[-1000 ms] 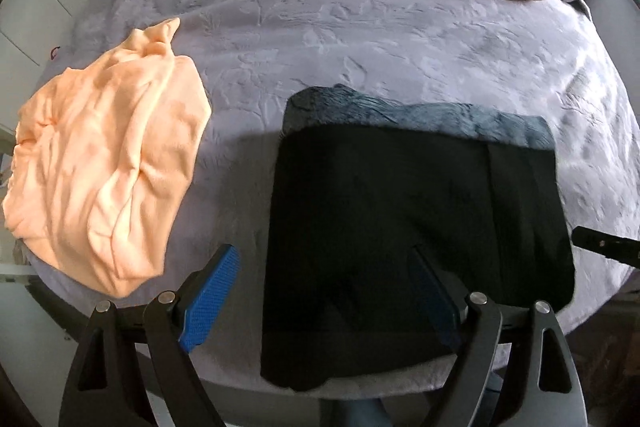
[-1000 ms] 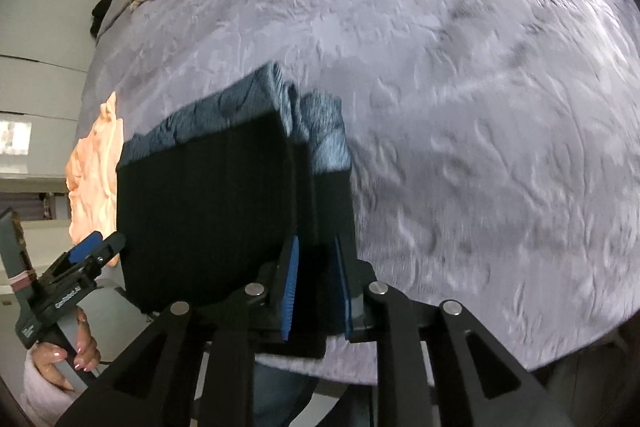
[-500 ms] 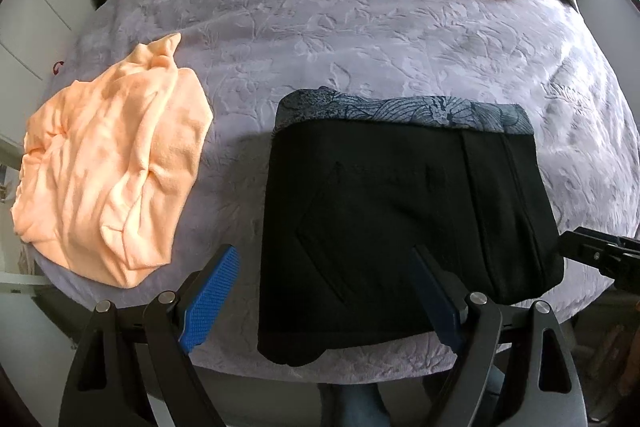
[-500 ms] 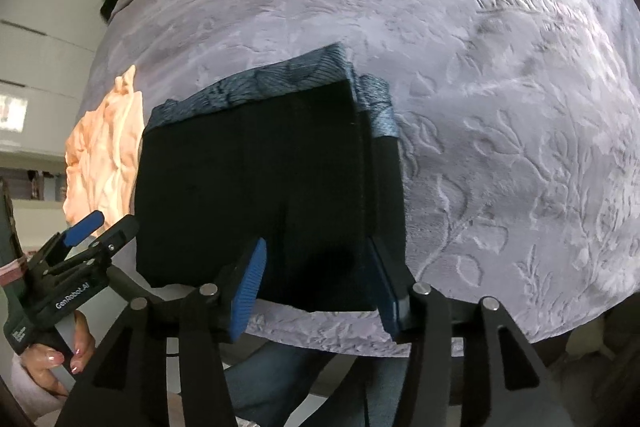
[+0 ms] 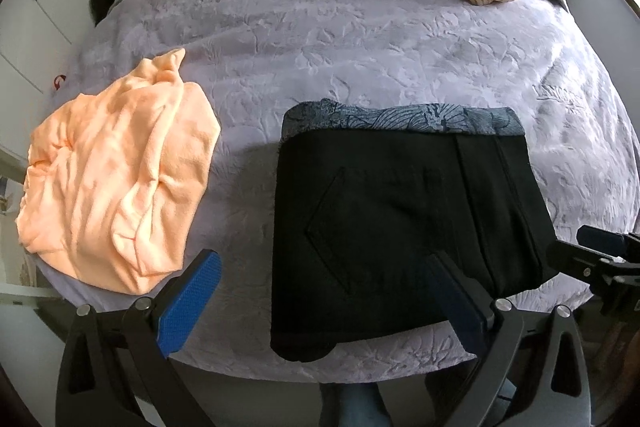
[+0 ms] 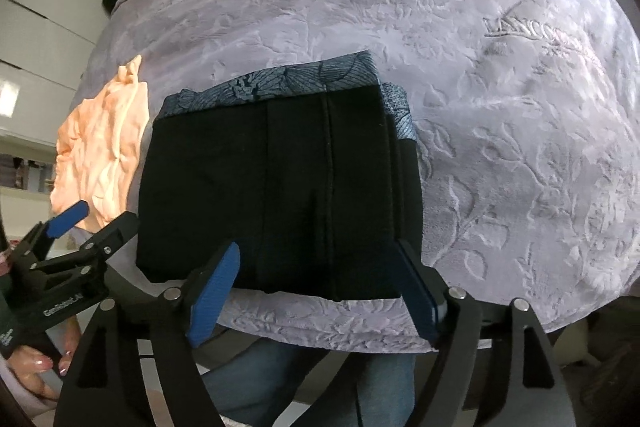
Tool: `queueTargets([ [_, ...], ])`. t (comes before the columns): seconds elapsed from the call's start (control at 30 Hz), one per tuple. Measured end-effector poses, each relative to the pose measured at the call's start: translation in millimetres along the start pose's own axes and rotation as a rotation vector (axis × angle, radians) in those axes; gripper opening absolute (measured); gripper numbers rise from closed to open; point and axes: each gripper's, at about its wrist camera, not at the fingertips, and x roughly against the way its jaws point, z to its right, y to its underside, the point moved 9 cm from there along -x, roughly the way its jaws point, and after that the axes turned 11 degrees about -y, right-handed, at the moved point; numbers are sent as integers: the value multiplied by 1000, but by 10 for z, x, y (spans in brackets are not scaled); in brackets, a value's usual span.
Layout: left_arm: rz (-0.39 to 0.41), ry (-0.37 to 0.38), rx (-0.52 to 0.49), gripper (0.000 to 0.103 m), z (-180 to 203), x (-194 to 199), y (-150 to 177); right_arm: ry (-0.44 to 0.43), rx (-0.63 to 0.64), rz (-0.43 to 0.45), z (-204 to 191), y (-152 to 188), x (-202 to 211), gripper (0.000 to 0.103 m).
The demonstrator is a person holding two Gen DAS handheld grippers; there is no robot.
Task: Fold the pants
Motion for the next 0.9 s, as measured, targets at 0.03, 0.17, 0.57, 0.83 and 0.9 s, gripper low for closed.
queueTargets([
  [0.03,6,0,-1,103,-2,11,4,15,8,11,-10,3,7,86],
  [0.17,13,-3,-7,103,-47,19,19,89,33,54,-29,15,56,103],
  [0.57,48,27,-41,103,-85,92,73,167,33,101,-206,124,149,103],
  [0.83,61,18,-41,103,-77,143,89,184,42,96,-235,148,145,103],
  [0.9,55,12,-38,103,-77,133,97,185,44,93,-224,142,139,103],
])
